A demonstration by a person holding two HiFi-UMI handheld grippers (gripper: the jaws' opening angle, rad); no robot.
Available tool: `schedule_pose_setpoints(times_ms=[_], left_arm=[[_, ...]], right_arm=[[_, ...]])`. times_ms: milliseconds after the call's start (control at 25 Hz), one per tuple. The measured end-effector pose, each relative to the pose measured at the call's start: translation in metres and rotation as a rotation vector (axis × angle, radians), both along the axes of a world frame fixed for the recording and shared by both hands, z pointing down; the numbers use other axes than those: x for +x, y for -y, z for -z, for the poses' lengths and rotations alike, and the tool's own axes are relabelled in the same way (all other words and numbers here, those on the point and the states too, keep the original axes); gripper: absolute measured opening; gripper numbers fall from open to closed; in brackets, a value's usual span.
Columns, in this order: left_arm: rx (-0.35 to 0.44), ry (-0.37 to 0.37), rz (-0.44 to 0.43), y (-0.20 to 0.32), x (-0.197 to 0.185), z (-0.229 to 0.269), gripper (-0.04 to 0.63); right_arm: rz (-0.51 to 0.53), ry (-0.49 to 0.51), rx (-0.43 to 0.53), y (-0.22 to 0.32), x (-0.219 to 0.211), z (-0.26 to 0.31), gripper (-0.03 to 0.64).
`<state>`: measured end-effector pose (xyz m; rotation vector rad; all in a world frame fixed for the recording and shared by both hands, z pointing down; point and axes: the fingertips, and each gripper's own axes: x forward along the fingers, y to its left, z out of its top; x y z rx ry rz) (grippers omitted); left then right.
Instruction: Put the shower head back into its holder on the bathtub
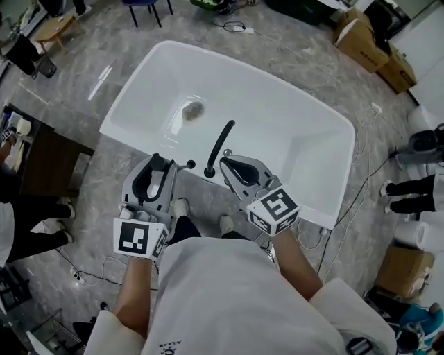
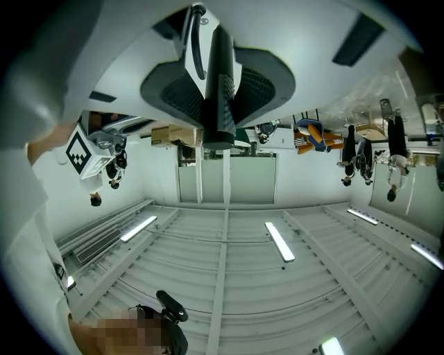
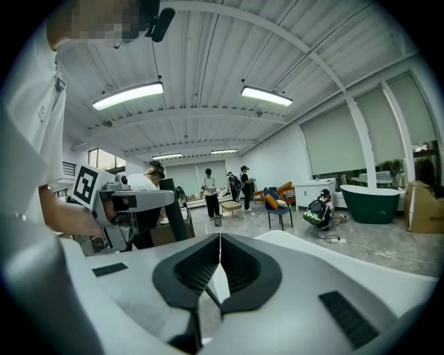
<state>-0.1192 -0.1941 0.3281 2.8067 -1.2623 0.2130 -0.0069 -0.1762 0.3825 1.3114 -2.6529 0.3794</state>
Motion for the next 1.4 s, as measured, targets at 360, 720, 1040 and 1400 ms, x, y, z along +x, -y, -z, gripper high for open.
schedule_pose_setpoints(times_ms=[360, 720, 1040, 1400], left_arm=[[-0.088, 0.011, -0.077, 0.029, -0.001, -0.041, 0.141], [-0.163, 0.031, -0.119, 0.040, 0.002, -0.078, 0.141], [-0.197, 0.059, -0.122, 0.056, 0.008, -0.106, 0.141], [-0.252, 0.095, -0.120, 0.063, 0.017, -0.145, 0.141]], right_arm=[[-0.082, -0.033, -0.054, 0.014, -0.001, -0.020, 0.018], [-0.121, -0.047, -0.125, 0.016, 0.001, -0.042, 0.018], [-0.121, -0.056, -0.183, 0.018, 0.009, -0.065, 0.018], [-0.120, -0.049, -0.219, 0.022, 0.016, -0.081, 0.018]])
